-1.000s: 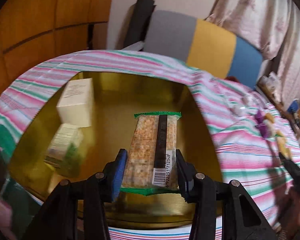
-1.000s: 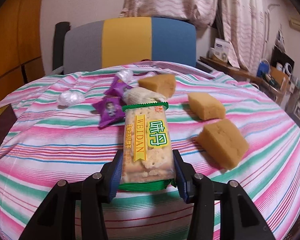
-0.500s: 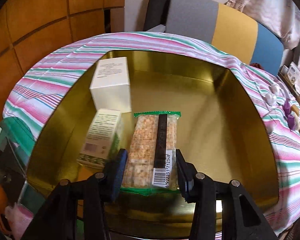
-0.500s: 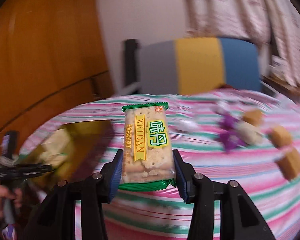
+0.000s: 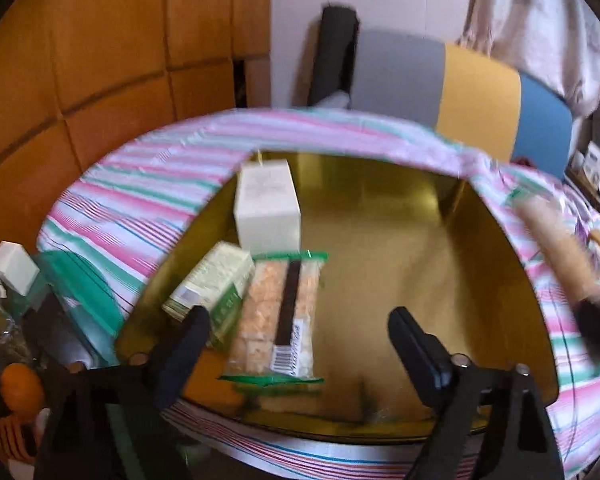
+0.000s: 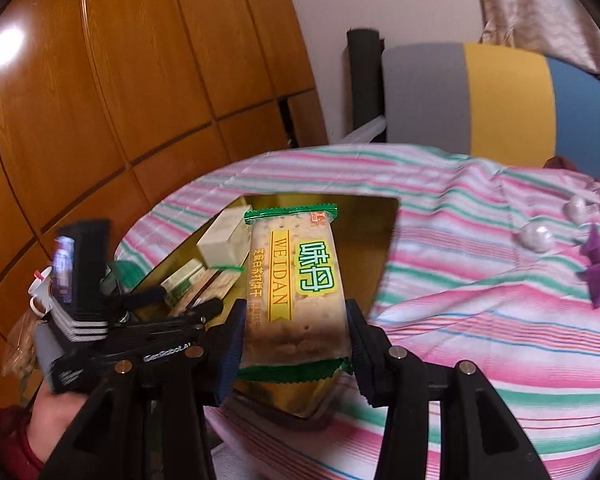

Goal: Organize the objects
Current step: 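Carry the rice-cracker pack into the tray and open the left gripper, then lower the WEIDAN pack into the tray and open the right gripper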

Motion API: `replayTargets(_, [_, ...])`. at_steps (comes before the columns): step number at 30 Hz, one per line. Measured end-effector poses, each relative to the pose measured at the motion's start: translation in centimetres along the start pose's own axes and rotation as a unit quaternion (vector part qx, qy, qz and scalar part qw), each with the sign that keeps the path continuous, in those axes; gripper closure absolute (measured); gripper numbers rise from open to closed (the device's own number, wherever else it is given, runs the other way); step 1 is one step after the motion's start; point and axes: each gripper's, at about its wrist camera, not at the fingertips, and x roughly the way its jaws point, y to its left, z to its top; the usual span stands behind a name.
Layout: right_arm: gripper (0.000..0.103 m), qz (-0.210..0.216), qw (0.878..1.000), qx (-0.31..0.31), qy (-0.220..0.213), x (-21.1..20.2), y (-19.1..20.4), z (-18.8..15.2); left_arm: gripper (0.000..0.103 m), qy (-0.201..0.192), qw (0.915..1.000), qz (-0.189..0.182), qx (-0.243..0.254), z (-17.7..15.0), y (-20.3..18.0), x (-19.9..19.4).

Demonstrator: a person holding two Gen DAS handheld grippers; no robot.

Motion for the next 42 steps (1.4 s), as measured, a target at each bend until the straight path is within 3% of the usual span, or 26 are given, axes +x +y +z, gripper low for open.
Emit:
replayTargets(3, [0.056,0.003,1.000,0.008,0.023,1.4,0.5,-0.3,0.000,-0.037,0.9989,0.021,-0.017,0.4,0.4,-1.5])
replayTargets(8, [0.056,0.008,0.998,0.021,0.051,3.8,1.0,-0.2,0.000,-0.063,0.9949,0.069,-0.037,1.2,1.2,-2.7])
replayTargets(19, [0.056,-0.027,0.993,0.028,0.110,9.4,3.2,0.5,0.000,-0.047,0.9903,0.089,-0.096,1.1,3.5,-2.6])
replayTargets(25, [0.054,-0.007,0.990,0.052,0.132,10.9,4.3,0.4,0.000,-0.057,0.9838,0.094,-0.141,1.2,5.4,-3.3])
replayTargets(29, [0.054,0.043,0.991,0.047,0.121,10.0,5.3,0.3,0.000,-0.056,0.9795,0.091,-0.171,1.2,6.4,-3.5])
replayTargets(32, [0.054,0.050,0.993,0.036,0.101,8.8,5.8,0.3,0.000,-0.051,0.9767,0.086,-0.190,1.0,6.8,-3.4])
replayTargets(39, [0.054,0.017,0.999,0.031,0.026,4.6,4.1,1.9,0.000,-0.039,0.9806,0.060,-0.182,1.0,5.6,-3.3])
replayTargets(42, [0.053,-0.024,0.999,0.036,-0.011,2.2,2.4,2.3,0.000,-0.036,0.9848,0.038,-0.165,1.0,4.4,-3.2])
